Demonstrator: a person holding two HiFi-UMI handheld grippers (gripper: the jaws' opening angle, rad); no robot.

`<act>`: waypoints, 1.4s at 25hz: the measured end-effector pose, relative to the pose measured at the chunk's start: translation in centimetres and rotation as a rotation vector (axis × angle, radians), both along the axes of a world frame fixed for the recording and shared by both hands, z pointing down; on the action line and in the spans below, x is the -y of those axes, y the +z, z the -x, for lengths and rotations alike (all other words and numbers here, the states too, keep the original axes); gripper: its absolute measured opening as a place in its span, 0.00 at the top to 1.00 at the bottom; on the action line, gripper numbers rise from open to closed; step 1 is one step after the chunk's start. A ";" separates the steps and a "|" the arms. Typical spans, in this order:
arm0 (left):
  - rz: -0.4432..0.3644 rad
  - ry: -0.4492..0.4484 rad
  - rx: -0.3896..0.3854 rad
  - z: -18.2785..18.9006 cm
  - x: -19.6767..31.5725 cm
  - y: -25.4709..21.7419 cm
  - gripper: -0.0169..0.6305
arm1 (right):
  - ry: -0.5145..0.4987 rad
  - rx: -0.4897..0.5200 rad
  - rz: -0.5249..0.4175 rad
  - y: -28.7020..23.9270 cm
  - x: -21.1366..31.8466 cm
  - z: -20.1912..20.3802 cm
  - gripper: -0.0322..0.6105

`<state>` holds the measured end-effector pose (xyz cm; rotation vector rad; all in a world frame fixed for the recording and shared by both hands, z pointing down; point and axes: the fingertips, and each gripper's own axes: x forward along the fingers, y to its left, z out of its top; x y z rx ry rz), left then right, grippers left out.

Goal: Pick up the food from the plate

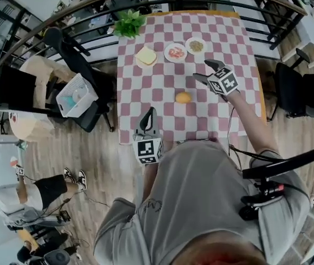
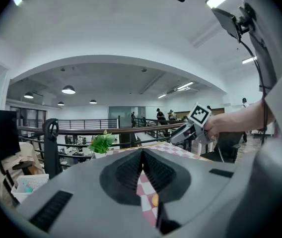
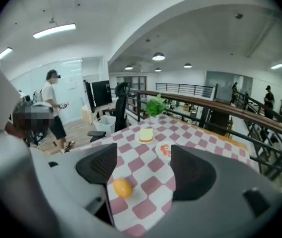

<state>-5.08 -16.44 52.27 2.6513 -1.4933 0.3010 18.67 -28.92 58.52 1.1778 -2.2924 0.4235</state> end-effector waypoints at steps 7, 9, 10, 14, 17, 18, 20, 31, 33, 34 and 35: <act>-0.072 0.149 -0.020 -4.7 2.5 -2.9 0.96 | 0.251 0.190 -0.208 -10.3 -4.1 -5.7 0.75; -0.090 0.175 -0.039 -5.8 2.9 -3.9 0.96 | 0.300 0.218 -0.268 -12.6 -5.5 -6.8 0.80; -0.097 0.184 -0.049 -6.3 3.1 -4.3 0.96 | 0.319 0.225 -0.295 -13.6 -6.1 -7.2 0.83; -0.108 0.218 -0.067 -7.9 3.0 -4.7 0.96 | 0.372 0.233 -0.397 -16.2 -8.8 -8.3 0.91; -0.104 0.225 -0.073 -8.3 3.1 -4.5 0.96 | 0.386 0.210 -0.443 -16.9 -10.1 -8.3 0.93; -0.104 0.223 -0.076 -8.3 3.2 -4.5 0.96 | 0.385 0.206 -0.446 -16.9 -10.1 -8.3 0.93; -0.105 0.220 -0.084 -8.3 3.5 -4.5 0.96 | 0.385 0.210 -0.442 -16.8 -10.1 -8.3 0.93; -0.114 0.251 -0.170 -8.3 3.9 -5.9 0.96 | 0.383 0.203 -0.417 -15.8 -10.5 -7.3 0.93; -0.106 0.260 -0.184 -8.3 3.7 -6.1 0.96 | 0.379 0.201 -0.407 -15.6 -10.7 -7.0 0.93; -0.104 0.266 -0.193 -8.3 3.5 -6.2 0.96 | 0.375 0.197 -0.404 -15.6 -10.8 -6.8 0.93; -0.102 0.273 -0.203 -8.4 3.3 -6.3 0.96 | 0.372 0.194 -0.401 -15.5 -10.8 -6.5 0.93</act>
